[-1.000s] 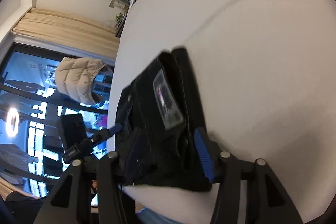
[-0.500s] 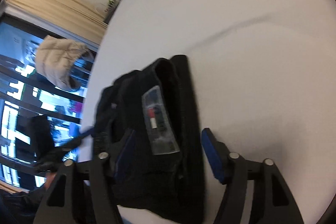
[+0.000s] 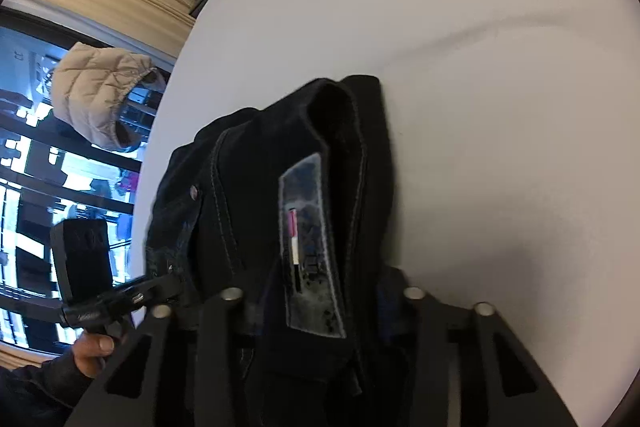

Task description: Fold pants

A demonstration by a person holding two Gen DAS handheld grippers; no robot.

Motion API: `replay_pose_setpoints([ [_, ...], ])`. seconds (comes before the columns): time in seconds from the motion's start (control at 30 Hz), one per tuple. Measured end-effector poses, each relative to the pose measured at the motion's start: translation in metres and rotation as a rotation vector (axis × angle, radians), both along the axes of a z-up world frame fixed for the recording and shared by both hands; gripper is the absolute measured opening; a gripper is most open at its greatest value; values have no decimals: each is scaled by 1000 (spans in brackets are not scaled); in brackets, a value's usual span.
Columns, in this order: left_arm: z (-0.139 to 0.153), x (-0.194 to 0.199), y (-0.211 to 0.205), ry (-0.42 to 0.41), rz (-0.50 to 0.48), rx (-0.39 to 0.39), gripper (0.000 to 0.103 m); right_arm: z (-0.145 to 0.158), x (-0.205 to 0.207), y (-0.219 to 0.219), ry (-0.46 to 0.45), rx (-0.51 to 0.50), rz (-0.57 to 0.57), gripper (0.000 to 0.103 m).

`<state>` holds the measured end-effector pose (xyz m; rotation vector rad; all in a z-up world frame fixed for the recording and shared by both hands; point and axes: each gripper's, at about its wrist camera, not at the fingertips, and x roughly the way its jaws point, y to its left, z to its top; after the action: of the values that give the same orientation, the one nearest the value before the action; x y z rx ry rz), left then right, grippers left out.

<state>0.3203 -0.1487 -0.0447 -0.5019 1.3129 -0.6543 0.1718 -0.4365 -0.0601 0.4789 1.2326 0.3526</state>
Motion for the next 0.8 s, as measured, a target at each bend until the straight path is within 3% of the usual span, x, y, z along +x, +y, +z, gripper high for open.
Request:
replay_pose_setpoints([
  [0.17, 6, 3, 2, -17, -17, -30, 29, 28, -9, 26, -68, -112, -2, 22],
  [0.3, 24, 11, 19, -45, -4, -88, 25, 66, -10, 54, -147, -122, 29, 21],
  [0.47, 71, 44, 66, -158, 18, -63, 25, 108, 22, 93, -238, -85, 46, 21],
  [0.63, 96, 109, 119, -237, -2, 53, 26, 106, 91, 128, -243, 5, 10, 20],
  [0.8, 81, 184, 173, -220, 12, 147, 26, 73, 158, 169, -195, 66, -24, 20],
])
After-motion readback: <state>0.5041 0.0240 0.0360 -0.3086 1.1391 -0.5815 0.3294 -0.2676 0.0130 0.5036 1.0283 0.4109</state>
